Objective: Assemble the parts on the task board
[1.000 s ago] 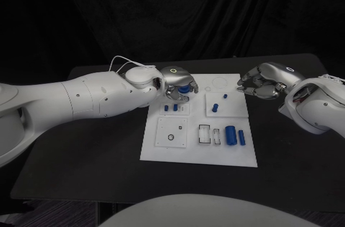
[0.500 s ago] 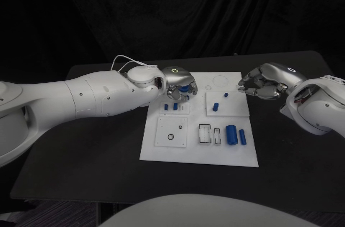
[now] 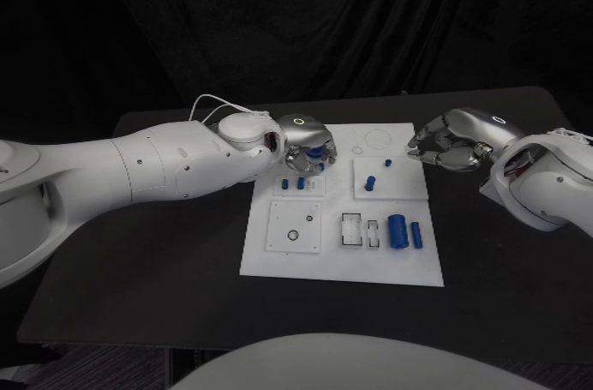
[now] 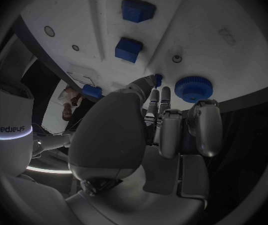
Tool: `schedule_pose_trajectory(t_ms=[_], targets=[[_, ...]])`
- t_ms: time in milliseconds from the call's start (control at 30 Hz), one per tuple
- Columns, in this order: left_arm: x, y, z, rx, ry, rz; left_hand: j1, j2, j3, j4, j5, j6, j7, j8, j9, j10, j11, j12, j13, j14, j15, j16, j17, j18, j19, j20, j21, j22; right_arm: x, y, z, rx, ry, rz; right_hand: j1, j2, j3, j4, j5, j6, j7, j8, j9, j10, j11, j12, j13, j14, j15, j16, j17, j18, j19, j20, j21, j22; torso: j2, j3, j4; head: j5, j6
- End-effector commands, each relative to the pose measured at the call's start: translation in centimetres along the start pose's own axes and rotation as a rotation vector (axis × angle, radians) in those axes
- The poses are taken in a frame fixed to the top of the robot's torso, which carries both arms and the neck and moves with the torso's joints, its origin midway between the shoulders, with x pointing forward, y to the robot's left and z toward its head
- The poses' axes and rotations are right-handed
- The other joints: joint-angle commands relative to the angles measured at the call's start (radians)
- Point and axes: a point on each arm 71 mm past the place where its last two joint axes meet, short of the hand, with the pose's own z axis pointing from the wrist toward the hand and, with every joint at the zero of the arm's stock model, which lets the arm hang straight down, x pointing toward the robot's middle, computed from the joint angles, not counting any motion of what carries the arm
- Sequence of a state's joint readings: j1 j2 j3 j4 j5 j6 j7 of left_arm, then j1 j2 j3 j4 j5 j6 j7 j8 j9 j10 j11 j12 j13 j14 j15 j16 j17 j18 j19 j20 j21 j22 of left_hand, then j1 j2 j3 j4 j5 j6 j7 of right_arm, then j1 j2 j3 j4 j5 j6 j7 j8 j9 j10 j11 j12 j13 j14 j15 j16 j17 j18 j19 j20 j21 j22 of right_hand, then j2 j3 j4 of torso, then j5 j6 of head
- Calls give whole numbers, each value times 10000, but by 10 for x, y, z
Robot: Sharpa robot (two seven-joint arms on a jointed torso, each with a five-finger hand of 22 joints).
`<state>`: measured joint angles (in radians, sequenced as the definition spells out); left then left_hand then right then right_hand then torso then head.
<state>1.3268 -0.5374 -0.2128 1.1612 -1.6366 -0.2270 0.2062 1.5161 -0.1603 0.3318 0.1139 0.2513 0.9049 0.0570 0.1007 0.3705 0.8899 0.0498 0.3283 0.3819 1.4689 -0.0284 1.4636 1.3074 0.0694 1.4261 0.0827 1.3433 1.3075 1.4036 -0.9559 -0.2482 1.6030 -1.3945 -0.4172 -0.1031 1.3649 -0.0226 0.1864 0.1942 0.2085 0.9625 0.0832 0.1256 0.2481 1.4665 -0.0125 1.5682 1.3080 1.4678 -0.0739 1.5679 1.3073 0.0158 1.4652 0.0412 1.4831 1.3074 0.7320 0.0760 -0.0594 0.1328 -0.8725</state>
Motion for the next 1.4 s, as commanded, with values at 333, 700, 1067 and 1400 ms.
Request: schedule_pose_trajectory(t_ms=[333, 700, 1067, 1400], targets=[[4, -1, -1, 237, 110, 5, -24, 183, 79, -106, 50, 308, 44, 155, 96, 375, -85, 202, 142, 73, -103, 8, 221, -151, 99, -71, 49, 1920, 0, -1, 1, 71, 84, -46, -18, 64, -27, -57, 33, 93, -2, -23, 4, 1043, 23, 26, 2628, 1030, 50, 29, 2635, 94, 507, 30, -25, 2298, 2, -3, 8, 9, -2], [7, 0, 0, 336, -30, 18, 29, 364, 183, -290, 119, 821, 153, 399, 259, 981, -272, 510, 400, 114, -249, 41, 278, -165, 152, -209, 102, 1943, 0, -3, 1, 112, 89, -54, -18, 64, -27, -57, 33, 93, -2, -23, 4, 1043, 23, 26, 2628, 1030, 50, 29, 2635, 94, 507, 30, -25, 2298, 5, -2, -3, 1, -2], [7, 1, -1, 385, -286, 65, 77, 461, 189, -446, 158, 1195, 162, 535, 354, 1390, -343, 679, 560, 117, -306, 41, 272, -168, 159, -271, 104, 1945, 0, -3, 1, 130, 116, -66, -13, 72, -20, -71, 36, 104, -5, -23, 4, 1043, 22, 26, 2628, 1030, 50, 29, 2635, 94, 508, 30, -26, 2298, 9, 4, -2, 3, -2], [4, 1, -10, 535, -956, 169, 98, 443, 201, -509, 256, 1280, 178, 553, 371, 1413, -324, 640, 560, 119, -308, 36, 263, -173, 172, -282, 122, 1951, 0, -6, 0, 191, 142, -76, -13, 72, -20, -71, 36, 104, -5, -23, 4, 1043, 22, 26, 2628, 1030, 50, 29, 2635, 94, 508, 30, -26, 2298, 5, -8, 3, 47, -2]])
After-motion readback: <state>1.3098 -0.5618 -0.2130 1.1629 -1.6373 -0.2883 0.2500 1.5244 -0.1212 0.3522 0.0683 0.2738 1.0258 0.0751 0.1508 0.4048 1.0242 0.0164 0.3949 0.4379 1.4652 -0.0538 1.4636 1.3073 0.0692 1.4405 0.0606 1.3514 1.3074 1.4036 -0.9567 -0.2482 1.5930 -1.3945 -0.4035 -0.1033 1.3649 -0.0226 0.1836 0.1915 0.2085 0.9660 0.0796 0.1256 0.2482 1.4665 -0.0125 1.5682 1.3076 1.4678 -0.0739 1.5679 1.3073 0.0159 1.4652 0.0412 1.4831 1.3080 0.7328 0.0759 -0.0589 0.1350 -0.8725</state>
